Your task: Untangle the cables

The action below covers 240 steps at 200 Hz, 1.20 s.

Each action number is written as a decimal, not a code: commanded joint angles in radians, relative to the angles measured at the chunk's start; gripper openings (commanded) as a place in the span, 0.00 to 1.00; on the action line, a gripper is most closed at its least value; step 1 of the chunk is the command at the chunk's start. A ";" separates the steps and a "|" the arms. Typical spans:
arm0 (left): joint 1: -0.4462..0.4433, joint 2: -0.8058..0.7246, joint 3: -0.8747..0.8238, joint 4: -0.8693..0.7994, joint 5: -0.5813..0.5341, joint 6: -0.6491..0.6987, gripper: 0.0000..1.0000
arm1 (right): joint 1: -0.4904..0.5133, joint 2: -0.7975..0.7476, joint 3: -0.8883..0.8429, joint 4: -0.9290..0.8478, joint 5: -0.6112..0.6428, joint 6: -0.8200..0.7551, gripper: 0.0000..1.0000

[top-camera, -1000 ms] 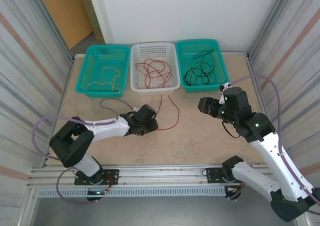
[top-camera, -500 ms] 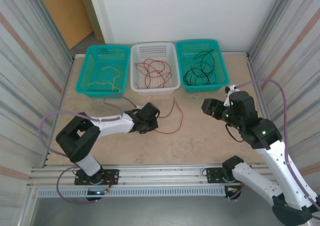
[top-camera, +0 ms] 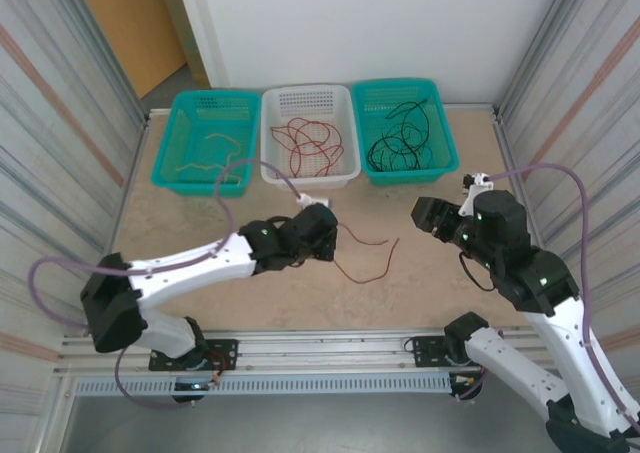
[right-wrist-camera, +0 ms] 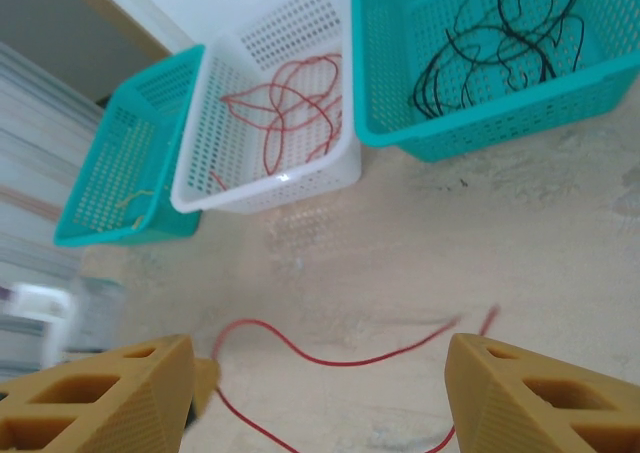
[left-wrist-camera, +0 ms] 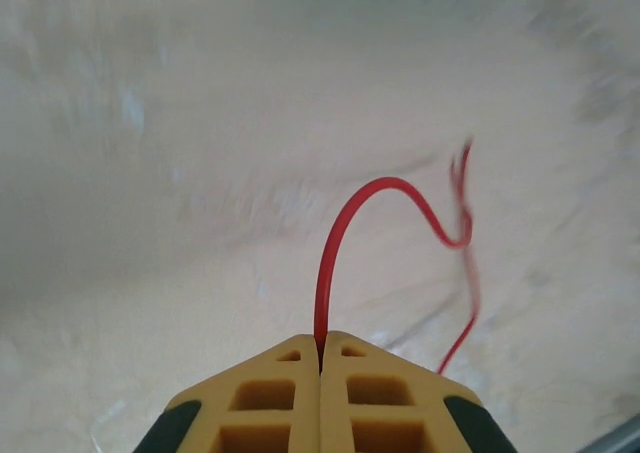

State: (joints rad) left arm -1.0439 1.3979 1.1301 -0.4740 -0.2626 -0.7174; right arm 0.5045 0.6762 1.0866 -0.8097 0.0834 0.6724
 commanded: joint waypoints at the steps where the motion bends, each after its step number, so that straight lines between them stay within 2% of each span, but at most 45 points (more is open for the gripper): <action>1: 0.059 -0.051 0.198 -0.064 -0.082 0.199 0.00 | 0.005 -0.019 0.023 0.004 0.023 -0.018 0.66; 39: 0.227 0.016 0.506 -0.023 -0.050 0.376 0.00 | 0.006 -0.043 -0.022 -0.010 0.015 0.010 0.66; 83: 0.448 0.136 0.646 0.089 0.101 0.326 0.00 | 0.006 -0.078 -0.075 -0.019 0.020 0.031 0.66; 101: 0.492 0.178 0.629 0.176 0.059 0.358 0.00 | 0.006 -0.072 -0.089 -0.014 0.021 0.030 0.66; 117: 0.523 0.233 0.616 0.182 -0.003 0.364 0.00 | 0.006 -0.060 -0.096 -0.015 0.024 0.026 0.65; 141: 0.535 0.278 0.485 0.284 -0.082 0.376 0.00 | 0.006 -0.055 -0.106 -0.011 0.032 0.021 0.65; 157: 0.541 0.324 0.437 0.292 -0.112 0.366 0.00 | 0.006 -0.055 -0.112 -0.012 0.036 0.016 0.66; 172: 0.545 0.367 0.401 0.305 -0.120 0.365 0.00 | 0.006 -0.052 -0.117 -0.014 0.036 0.015 0.66; 186: 0.553 0.409 0.391 0.296 -0.035 0.359 0.00 | 0.006 -0.046 -0.118 -0.018 0.036 0.016 0.66; 189: 0.553 0.418 0.395 0.286 -0.015 0.363 0.05 | 0.006 -0.044 -0.118 -0.018 0.036 0.017 0.66; 199: 0.545 0.451 0.427 0.218 0.015 0.366 0.39 | 0.005 -0.043 -0.119 -0.019 0.037 0.019 0.66; 204: 0.538 0.459 0.439 0.184 0.012 0.367 0.50 | 0.006 -0.043 -0.118 -0.020 0.038 0.018 0.66; 221: 0.504 0.412 0.400 0.185 -0.030 0.427 0.70 | 0.006 -0.040 -0.114 -0.027 0.047 0.021 0.67; 237: 0.480 0.328 0.363 0.192 -0.081 0.492 0.85 | 0.007 -0.043 -0.111 -0.028 0.049 0.023 0.68; 240: 0.479 0.312 0.357 0.189 -0.087 0.497 0.93 | 0.006 -0.045 -0.111 -0.028 0.050 0.023 0.69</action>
State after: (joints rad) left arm -0.5285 1.8565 1.5066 -0.2840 -0.2901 -0.3187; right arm 0.5045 0.6350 0.9749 -0.8169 0.1093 0.6807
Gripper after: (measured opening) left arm 0.788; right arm 0.675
